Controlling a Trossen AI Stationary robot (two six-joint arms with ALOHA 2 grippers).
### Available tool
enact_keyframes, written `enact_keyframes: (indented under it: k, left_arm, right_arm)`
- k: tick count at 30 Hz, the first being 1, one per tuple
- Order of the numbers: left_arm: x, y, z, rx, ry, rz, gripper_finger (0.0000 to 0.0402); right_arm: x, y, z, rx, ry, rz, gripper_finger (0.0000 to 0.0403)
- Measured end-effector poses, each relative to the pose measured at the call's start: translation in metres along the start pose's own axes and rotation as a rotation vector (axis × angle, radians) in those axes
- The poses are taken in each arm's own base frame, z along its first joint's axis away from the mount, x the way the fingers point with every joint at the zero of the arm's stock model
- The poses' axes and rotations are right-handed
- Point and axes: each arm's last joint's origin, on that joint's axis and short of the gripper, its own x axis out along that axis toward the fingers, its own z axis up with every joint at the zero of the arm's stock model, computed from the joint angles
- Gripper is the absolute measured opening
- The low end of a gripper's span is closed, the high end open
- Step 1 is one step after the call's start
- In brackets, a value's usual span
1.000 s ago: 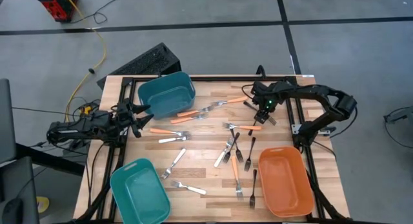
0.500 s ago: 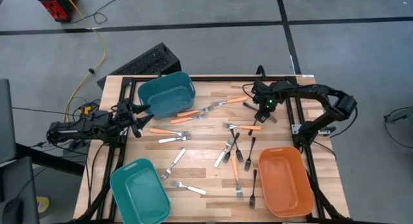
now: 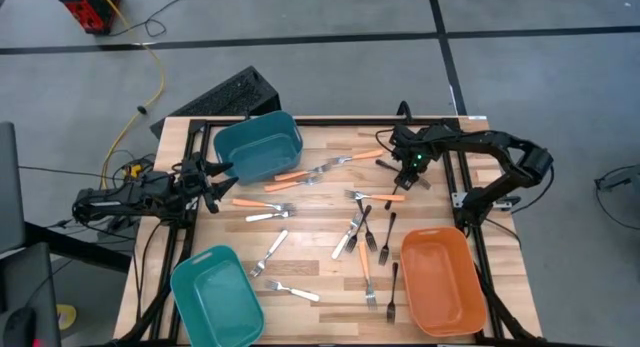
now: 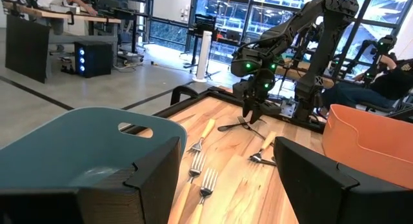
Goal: Sort silverware by color (type)
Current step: Put the black fork into the orange bin
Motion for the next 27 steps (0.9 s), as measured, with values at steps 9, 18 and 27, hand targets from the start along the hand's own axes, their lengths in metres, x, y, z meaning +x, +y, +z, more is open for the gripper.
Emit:
enact_keyframes:
  k: [9,18,27]
  left_arm:
    - [0.000,0.000,0.000,-0.001,-0.002,-0.001,0.0235]
    - [0.000,0.000,0.000,-0.001,-0.002,0.000,0.0235]
    - [0.000,0.000,0.001,-0.003,-0.006,0.001,0.0235]
  right_arm:
    - [0.015,0.001,0.005,-0.041,0.059,-0.002,0.0247]
    - [0.018,0.001,0.004,-0.033,0.072,-0.010,0.0190]
    - [0.015,0.001,0.003,-0.019,0.063,-0.036,0.0038]
